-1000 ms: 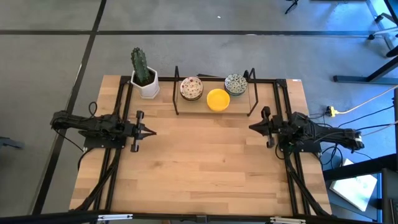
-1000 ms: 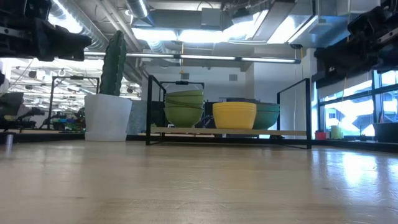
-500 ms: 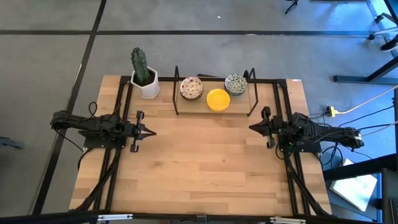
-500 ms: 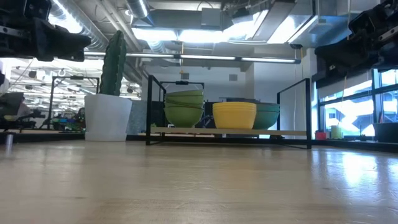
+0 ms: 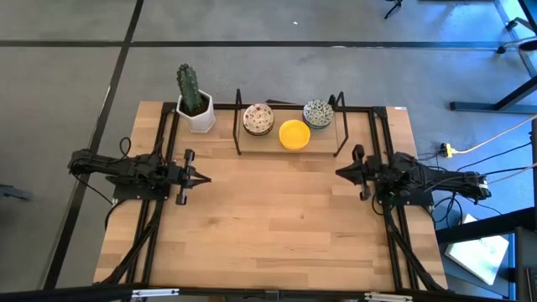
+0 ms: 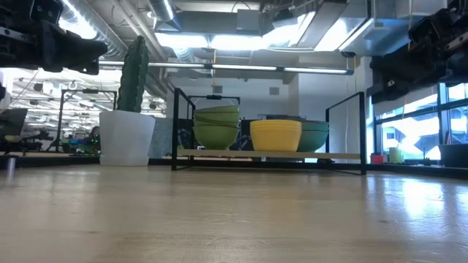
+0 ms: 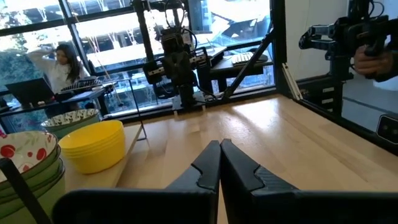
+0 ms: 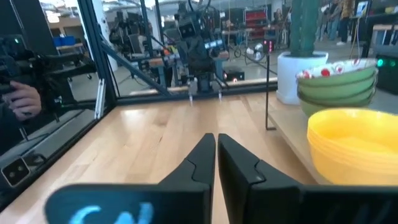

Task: Pick & Place Mini bowls
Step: Return to Home Position

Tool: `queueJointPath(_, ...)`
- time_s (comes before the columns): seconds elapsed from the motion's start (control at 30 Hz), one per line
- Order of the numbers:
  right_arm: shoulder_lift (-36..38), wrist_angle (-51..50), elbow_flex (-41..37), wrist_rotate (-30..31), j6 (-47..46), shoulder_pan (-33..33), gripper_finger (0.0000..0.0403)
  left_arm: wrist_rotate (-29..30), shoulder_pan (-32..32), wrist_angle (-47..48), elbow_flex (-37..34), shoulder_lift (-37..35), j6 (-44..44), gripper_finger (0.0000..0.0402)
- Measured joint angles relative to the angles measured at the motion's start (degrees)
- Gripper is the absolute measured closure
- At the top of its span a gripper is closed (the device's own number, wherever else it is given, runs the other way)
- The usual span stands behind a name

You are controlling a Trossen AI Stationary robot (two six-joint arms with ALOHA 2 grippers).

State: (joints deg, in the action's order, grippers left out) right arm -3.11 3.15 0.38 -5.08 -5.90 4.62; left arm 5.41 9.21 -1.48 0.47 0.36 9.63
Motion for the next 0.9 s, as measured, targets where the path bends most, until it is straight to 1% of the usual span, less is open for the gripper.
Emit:
queueJointPath(0.23,-0.1,-1.3,0.0,0.0,-2.9,0.0,0.0381,0.0,0.0,0.0,0.0,0.0,0.0,0.0395)
queueJointPath(0.9,-0.1,-1.3,0.0,0.0,-2.2,0.0,0.038,-0.1,0.0,0.0,0.0,0.0,0.1,0.0389)
